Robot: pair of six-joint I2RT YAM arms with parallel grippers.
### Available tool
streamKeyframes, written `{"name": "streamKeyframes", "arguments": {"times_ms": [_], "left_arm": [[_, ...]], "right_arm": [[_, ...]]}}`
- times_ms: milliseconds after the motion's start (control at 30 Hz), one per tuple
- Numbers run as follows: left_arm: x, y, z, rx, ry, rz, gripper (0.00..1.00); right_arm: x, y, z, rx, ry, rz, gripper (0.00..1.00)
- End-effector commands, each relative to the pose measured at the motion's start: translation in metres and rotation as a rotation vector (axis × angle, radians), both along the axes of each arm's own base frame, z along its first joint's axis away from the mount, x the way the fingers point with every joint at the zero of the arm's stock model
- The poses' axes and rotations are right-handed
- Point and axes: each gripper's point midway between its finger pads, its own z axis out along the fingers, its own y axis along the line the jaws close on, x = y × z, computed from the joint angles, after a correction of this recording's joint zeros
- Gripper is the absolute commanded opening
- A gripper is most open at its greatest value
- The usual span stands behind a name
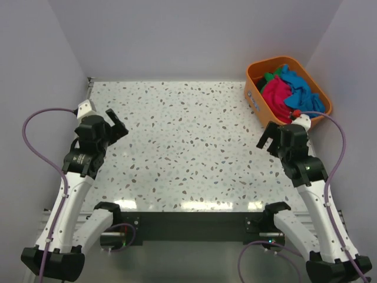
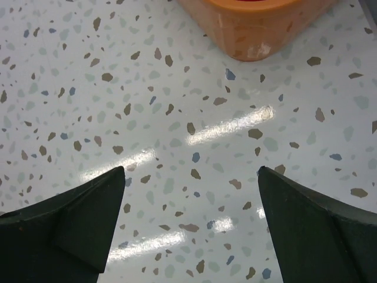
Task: Fold and stack the t-shirts
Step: Grab the tshirt from the pile
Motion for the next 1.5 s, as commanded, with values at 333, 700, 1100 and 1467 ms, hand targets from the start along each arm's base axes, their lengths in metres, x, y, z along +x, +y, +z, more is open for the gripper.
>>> {"name": "streamKeyframes", "arguments": {"times_ms": [333, 700, 1100, 1467], "left_arm": [[0.012, -0.007, 0.003, -0.011, -0.034, -0.03, 1.0], [0.028, -0.012, -0.02, -0.005, 0.014, -0.053, 1.0], [0.031, -0.013, -0.027, -0.007, 0.028, -0.054, 1.0], [0.03, -0.011, -0.03, 0.0, 0.041, -0.045, 1.0]], "right_arm": [[0.063, -0.005, 0.113, -0.071, -0.296, -0.02, 0.99], [0.184, -0.052, 0.142, -0.118, -0.09, -0.104, 0.99], [0.258, -0.064, 0.029, -0.113, 0.179, -0.021, 0.77], [0.268, -0.089, -0.018, -0.196, 0.279, -0.13, 0.51]]}}
